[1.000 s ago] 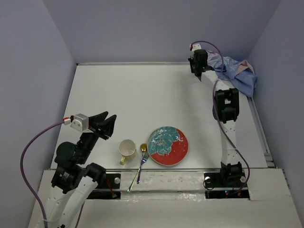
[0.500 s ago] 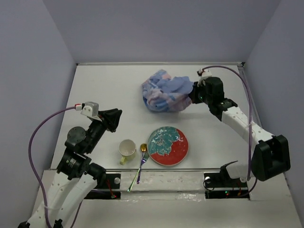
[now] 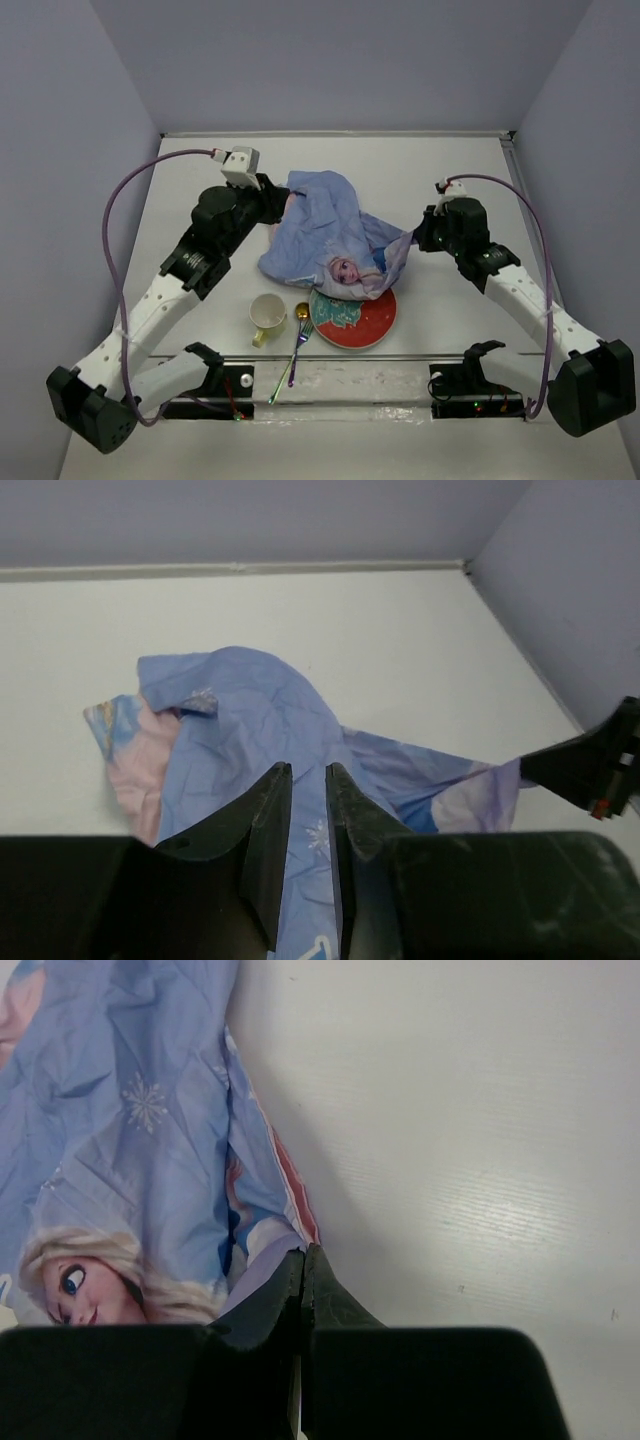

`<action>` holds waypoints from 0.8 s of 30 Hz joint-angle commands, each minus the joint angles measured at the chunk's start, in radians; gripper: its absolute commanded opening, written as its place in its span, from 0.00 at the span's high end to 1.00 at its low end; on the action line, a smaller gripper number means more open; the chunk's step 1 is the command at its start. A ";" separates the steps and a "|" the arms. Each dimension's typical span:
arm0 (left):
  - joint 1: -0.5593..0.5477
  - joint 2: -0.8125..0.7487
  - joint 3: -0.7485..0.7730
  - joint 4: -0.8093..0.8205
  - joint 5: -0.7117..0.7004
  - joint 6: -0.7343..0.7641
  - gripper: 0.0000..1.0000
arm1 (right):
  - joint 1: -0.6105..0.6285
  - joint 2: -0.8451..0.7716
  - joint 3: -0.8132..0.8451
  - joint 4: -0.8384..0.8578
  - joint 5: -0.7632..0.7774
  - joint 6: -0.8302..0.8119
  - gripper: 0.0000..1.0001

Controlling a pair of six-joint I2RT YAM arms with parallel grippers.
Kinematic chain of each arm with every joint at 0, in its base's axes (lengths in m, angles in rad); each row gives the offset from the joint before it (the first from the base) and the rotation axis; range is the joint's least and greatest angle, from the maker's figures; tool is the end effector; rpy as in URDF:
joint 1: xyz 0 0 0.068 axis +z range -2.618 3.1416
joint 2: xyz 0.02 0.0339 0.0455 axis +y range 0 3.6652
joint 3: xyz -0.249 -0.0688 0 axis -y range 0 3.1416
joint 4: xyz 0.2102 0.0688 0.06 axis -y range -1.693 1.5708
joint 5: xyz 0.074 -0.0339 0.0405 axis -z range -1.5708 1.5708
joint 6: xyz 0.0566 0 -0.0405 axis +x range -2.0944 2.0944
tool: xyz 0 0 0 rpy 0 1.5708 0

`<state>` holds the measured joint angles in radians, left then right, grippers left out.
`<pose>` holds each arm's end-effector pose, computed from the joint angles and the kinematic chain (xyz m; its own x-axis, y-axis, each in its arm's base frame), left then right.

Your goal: Set the dinner table for one person

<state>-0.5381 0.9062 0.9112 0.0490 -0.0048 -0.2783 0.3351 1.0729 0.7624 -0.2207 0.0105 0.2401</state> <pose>0.1777 -0.1057 0.3776 -0.0951 -0.2632 -0.9601 0.5016 0.8204 -0.2746 0.2194 0.0758 0.2590 -0.5408 0.0635 -0.8387 -0.1973 0.9597 0.1999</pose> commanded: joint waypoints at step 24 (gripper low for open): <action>0.280 0.447 -0.167 -0.172 0.278 -0.076 0.17 | 0.001 0.062 0.095 0.300 -0.121 0.077 1.00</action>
<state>-0.2588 1.3174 0.7647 -0.1516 0.1284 -0.3279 0.3351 1.1275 0.8108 -0.0059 -0.0803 0.3149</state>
